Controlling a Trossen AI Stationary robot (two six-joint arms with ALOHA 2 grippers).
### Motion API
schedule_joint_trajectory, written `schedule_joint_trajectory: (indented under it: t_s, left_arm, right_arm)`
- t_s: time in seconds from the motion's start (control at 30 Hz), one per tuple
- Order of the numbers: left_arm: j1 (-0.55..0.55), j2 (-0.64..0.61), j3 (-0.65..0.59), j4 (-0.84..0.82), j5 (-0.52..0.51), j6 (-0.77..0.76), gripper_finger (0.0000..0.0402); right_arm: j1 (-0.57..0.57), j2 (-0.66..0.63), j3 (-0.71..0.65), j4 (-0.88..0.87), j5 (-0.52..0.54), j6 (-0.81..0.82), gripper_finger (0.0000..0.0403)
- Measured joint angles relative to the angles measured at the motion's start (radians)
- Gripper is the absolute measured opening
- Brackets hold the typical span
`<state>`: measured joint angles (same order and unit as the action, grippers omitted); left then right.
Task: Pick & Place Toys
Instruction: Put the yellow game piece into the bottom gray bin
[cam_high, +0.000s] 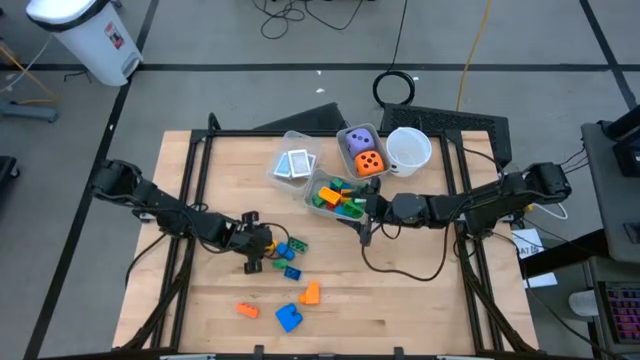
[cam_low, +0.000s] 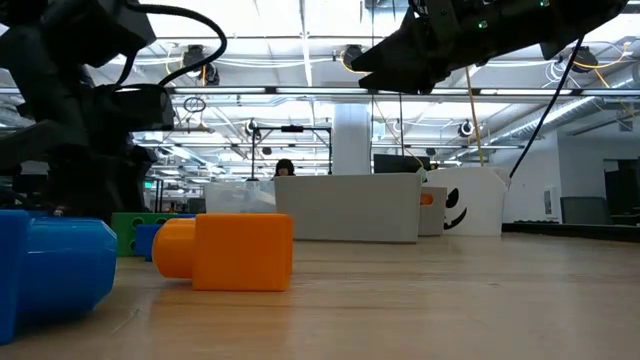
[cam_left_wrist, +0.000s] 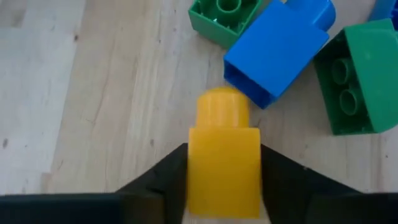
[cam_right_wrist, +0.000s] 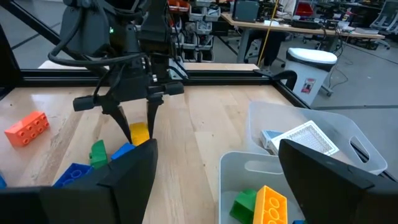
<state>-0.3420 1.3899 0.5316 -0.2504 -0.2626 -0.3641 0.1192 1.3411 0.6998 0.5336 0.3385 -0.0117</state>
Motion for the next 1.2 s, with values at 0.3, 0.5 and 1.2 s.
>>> schedule_joint_trajectory:
  t_s: [0.3,0.5,1.2]
  left_arm:
    - [0.001,-0.032,0.074,-0.005,-0.021,-0.004,0.0136]
    - [0.001,-0.037,0.186,0.084,-0.135,0.037,0.0136]
    - [0.042,0.103,0.196,0.851,-0.052,0.299,0.0155]
  right_arm:
    - [0.000,0.000,0.000,0.000,0.000,0.000,0.0308]
    - [0.001,0.000,0.000,-0.007,-0.006,-0.040,0.0308]
    - [0.081,0.252,0.000,0.402,-0.156,-0.349,0.0308]
